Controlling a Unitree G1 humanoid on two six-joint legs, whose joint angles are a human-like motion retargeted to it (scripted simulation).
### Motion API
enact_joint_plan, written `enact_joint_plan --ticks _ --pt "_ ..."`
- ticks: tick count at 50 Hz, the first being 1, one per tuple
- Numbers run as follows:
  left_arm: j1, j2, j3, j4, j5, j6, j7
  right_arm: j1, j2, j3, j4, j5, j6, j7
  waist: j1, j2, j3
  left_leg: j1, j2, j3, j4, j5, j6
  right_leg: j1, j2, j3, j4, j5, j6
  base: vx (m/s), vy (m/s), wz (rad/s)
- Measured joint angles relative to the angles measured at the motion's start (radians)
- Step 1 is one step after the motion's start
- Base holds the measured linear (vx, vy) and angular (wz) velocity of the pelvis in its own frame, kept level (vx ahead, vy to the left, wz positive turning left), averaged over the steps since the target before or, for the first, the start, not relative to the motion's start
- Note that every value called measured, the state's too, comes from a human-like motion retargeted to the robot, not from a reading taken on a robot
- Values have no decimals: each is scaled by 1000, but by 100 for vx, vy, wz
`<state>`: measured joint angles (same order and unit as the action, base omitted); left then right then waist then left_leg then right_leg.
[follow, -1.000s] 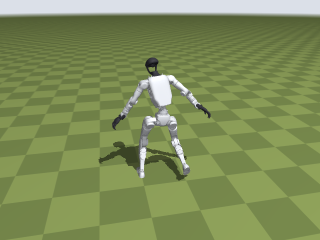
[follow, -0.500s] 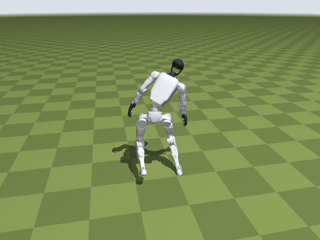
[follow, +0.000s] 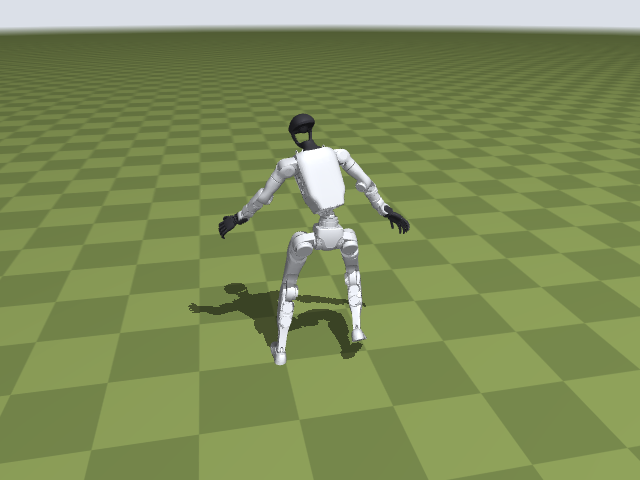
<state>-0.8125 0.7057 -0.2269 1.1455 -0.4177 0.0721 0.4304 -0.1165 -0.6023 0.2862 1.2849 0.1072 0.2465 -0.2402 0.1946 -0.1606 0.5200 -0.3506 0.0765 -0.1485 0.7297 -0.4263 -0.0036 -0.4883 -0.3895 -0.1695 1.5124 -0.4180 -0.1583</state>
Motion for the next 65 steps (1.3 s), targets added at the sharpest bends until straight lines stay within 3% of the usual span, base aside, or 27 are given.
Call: enact_joint_plan --ticks 3,6,8,10,12,15,18,20,22,26,28,30,32,35,38,40,43,45,47,50,52,55,57,60,63,65 --pt "118 -106 -9 -107 33 -36 -66 -113 -75 -43 -49 34 -56 62 -72 80 0 119 74 -4 -81 8 -18 -72 55 28 -158 19 42 73 -14 2" --pt "259 -187 -41 -185 74 -96 -204 -301 -127 -26 -124 65 -125 165 -162 168 0 227 151 30 -134 18 -43 -84 83 52 -466 76 94 78 -16 -36" --pt "356 -239 -34 -217 56 -125 -301 -440 -143 19 -198 29 -143 212 -228 219 0 271 182 63 -111 25 -42 -51 84 58 -759 186 122 84 -20 -31" --pt "458 -308 10 -228 9 -128 -385 -574 -149 90 -292 -57 -137 230 -304 262 0 282 192 87 -14 23 -22 3 91 117 -1012 388 154 88 -21 -13" --pt "554 -369 50 -215 -59 -109 -417 -705 -140 171 -400 -145 -127 181 -361 327 0 251 220 94 150 16 7 -3 126 169 -958 392 144 87 -20 -39" --pt "696 -418 38 -181 -136 -112 -361 -904 -53 279 -527 -234 -121 -6 -405 418 0 161 223 86 433 -40 28 -88 172 171 -711 242 150 80 -12 -99" --pt "819 -445 5 -115 -47 -154 -269 -1028 127 311 -557 -253 -149 -172 -414 448 0 59 189 169 633 -103 38 -146 197 201 -599 169 132 66 0 -121" --pt "890 -453 15 -66 28 -131 -247 -1028 212 300 -563 -225 -162 -177 -400 451 0 -1 202 264 703 -126 58 -145 204 214 -561 136 96 59 8 -68" --pt "939 -439 42 -22 64 -114 -298 -991 237 293 -552 -151 -189 -62 -381 441 0 -56 221 349 714 -135 70 -113 182 197 -540 124 71 57 11 15" --pt "954 -338 106 60 111 -80 -462 -847 115 281 -460 23 -190 297 -328 401 0 -130 251 498 592 -121 64 42 94 114 -548 129 60 58 12 124" --pt "920 -260 139 100 162 -69 -500 -729 24 241 -377 45 -164 400 -292 369 0 -129 264 599 456 -97 49 144 54 64 -566 148 64 61 11 189" --pt "865 -171 181 146 210 -59 -496 -591 -39 173 -257 28 -141 388 -256 327 0 -97 257 726 247 -33 31 210 16 24 -535 212 46 63 11 203" --pt "783 -58 213 203 254 -45 -474 -437 -61 85 -120 12 -121 288 -221 266 0 -38 186 794 39 58 24 225 -39 3 -431 327 28 67 13 214" --pt "615 137 209 267 379 -6 -459 -182 -69 -17 14 2 -71 182 -185 167 0 -1 69 672 39 -5 113 191 -81 54 -241 518 46 69 6 243" --pt "357 294 73 223 526 24 -432 111 -47 -58 1 -25 -44 173 -145 121 0 -17 20 522 122 -68 149 103 30 144 -77 472 82 64 -8 261" --pt "169 328 -63 153 524 37 -352 277 -30 -42 -36 -40 -57 210 -150 111 0 -20 -28 427 138 -78 153 38 22 121 -6 397 40 60 -6 294" --pt "-66 256 -214 44 367 26 -179 421 7 -24 -85 -37 -98 305 -206 116 0 6 -108 260 97 -66 120 -33 31 63 -42 324 12 58 -12 325" --pt "-147 173 -240 -53 309 27 -136 468 37 -60 -103 -31 -98 401 -243 130 0 35 -138 156 65 -59 62 -64 78 54 -151 289 60 59 -21 301" --pt "-158 66 -215 -182 202 -28 -99 463 57 -84 -89 -3 -94 456 -262 150 0 83 -157 68 8 -46 25 -75 130 87 -347 302 88 59 -21 251" --pt "-99 -57 -234 -374 212 -80 -124 408 53 -95 -52 -12 -73 450 -295 193 0 148 -183 -49 -31 -55 -14 -23 181 183 -757 334 193 62 -23 222" --pt "-10 -103 -253 -533 260 -132 -215 366 35 -66 -65 -100 -81 430 -319 211 0 161 -195 -65 26 -92 -6 40 169 261 -1036 364 233 67 -27 228" --pt "156 -139 -277 -736 390 -196 -299 317 -32 -35 -124 -226 -121 318 -380 250 0 112 -150 64 267 -166 30 103 116 347 -1154 415 305 65 -29 237" --pt "260 -149 -257 -837 414 -205 -319 221 -91 -1 -135 -235 -139 254 -395 319 0 -3 -59 150 495 -173 80 44 119 279 -965 320 259 42 -30 162" --pt "498 -203 -170 -915 389 -223 -248 -27 -166 25 -67 -245 -134 99 -378 406 0 -138 -29 207 749 -138 33 -41 119 206 -736 196 222 35 -17 65" --pt "748 -311 -63 -811 278 -206 -12 -375 -144 -12 2 -239 -38 -198 -362 413 0 -181 2 322 851 -122 9 -25 79 197 -691 158 183 33 4 53" --pt "860 -367 -1 -686 187 -146 -8 -529 -96 -53 -58 -114 -20 -306 -330 394 0 -178 54 381 881 -121 28 25 37 175 -703 154 135 33 16 86"
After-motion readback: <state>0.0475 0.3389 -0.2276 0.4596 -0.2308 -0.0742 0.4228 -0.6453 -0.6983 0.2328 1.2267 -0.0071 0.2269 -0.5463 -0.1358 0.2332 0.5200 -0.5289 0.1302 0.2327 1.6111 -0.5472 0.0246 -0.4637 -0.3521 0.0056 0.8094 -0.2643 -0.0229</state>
